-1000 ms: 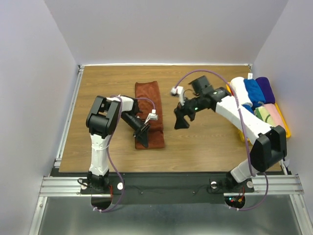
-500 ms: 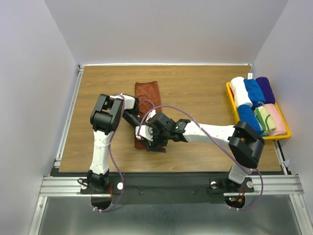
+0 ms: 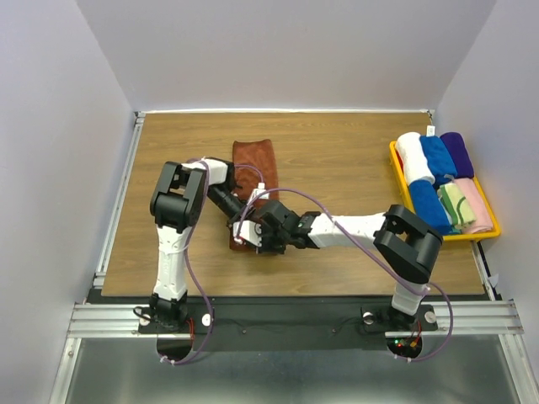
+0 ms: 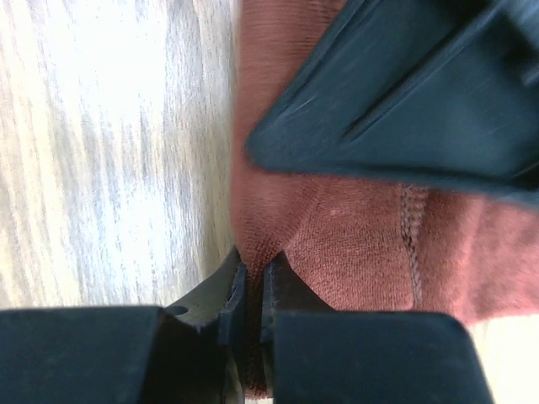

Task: Roll the towels
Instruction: Roll the towel

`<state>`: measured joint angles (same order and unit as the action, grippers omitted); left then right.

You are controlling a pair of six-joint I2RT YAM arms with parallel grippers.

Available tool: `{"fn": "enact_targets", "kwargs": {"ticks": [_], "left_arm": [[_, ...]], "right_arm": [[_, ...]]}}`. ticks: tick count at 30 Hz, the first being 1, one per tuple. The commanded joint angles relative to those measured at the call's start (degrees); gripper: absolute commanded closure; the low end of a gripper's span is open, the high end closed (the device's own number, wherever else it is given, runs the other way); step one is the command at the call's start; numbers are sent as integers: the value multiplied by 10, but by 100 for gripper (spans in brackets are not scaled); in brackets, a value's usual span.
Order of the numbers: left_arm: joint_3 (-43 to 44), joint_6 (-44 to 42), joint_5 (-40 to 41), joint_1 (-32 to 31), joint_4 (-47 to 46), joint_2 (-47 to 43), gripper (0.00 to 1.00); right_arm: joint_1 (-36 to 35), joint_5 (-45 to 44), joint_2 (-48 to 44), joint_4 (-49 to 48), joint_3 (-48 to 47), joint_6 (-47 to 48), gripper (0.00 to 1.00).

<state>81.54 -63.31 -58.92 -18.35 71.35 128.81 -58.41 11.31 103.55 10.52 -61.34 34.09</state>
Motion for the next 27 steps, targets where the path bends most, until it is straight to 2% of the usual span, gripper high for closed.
{"fn": "enact_targets", "kwargs": {"ticks": [1,6,9,14,15,16,17,19,21,24,25,27], "left_arm": [[32,-32,83,41,-75,-70,66],[48,-35,98,103,-75,-123,61],[43,-51,79,150,-79,-159,54],[-35,-40,64,198,-153,-261,42],[-53,-23,73,198,-197,-313,40],[-95,-17,78,197,-218,-342,31],[-117,-16,84,196,-239,-374,28],[-188,-4,108,184,-306,-469,18],[-238,-10,161,138,-357,-559,16],[-348,-18,219,20,-399,-659,13],[-349,-14,229,20,-408,-678,13],[-396,-2,252,-43,-426,-707,11]], "right_arm": [[24,79,-7,68,-4,-36,99],[80,175,14,157,-40,-63,99],[114,243,25,206,-69,-83,100],[147,382,82,311,-136,-79,99],[150,403,91,330,-148,-73,99],[152,422,101,361,-169,-67,99],[155,455,123,375,-177,-58,99],[158,490,148,407,-200,-50,99],[162,506,190,440,-221,-32,99],[173,556,240,507,-254,-9,99],[175,556,251,520,-263,-3,99],[183,575,270,537,-286,3,98]]}}
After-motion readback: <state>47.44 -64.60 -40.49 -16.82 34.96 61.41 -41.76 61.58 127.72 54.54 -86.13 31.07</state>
